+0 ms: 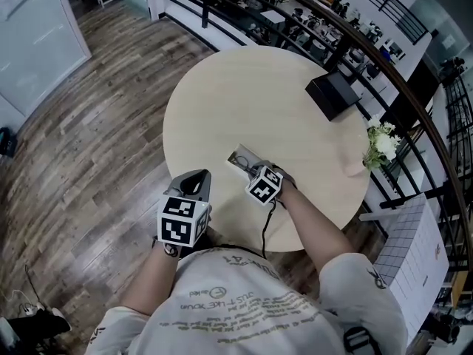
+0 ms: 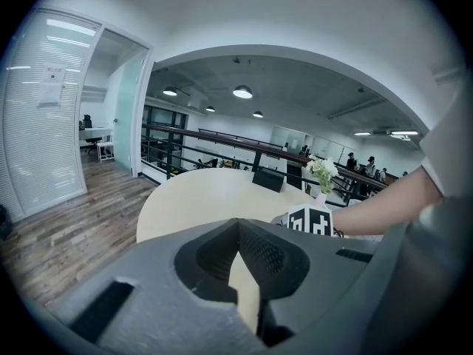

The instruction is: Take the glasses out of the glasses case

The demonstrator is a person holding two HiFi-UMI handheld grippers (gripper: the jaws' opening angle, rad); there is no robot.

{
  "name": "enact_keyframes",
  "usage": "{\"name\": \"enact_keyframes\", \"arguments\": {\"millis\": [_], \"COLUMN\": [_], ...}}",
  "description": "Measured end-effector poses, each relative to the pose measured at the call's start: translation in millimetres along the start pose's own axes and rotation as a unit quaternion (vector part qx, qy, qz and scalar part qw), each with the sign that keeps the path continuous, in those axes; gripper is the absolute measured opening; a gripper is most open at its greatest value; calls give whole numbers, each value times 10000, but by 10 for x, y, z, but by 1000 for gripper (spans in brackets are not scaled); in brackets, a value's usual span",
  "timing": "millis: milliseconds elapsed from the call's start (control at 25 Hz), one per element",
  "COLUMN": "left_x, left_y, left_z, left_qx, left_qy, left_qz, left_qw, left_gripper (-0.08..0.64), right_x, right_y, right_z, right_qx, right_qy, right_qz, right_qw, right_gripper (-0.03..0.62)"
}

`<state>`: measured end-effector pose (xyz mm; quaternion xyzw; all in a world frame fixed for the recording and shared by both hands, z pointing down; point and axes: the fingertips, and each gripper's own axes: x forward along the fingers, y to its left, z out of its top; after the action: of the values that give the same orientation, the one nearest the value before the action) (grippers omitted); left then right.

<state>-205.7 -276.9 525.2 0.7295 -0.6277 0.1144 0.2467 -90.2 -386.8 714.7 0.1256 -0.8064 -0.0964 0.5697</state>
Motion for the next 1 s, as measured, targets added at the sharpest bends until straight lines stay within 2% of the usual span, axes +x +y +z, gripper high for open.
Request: {"name": "enact_keyframes", "arguments": {"millis": [640,840,1000], "left_x": [8,22,38], "left_y": [59,60,60], "left_z": [-90,-83,-74], "left_qx": [-58,-39,-6], "left_qy": [102,106,138], "left_qz": [38,5,-57], "left_qw": [9999,9999,9999], "left_gripper": [12,12,12], "right_x": [196,191,153], "right_y": [-24,13,19], "right_z": [-39,-34,27], "right_qx": [-393,-556,-484], "right_qy": [401,358,211], "right_qz": [-210,-252,-211], "right_qw": [9982,9975,9984], "right_gripper": [54,37,34]}}
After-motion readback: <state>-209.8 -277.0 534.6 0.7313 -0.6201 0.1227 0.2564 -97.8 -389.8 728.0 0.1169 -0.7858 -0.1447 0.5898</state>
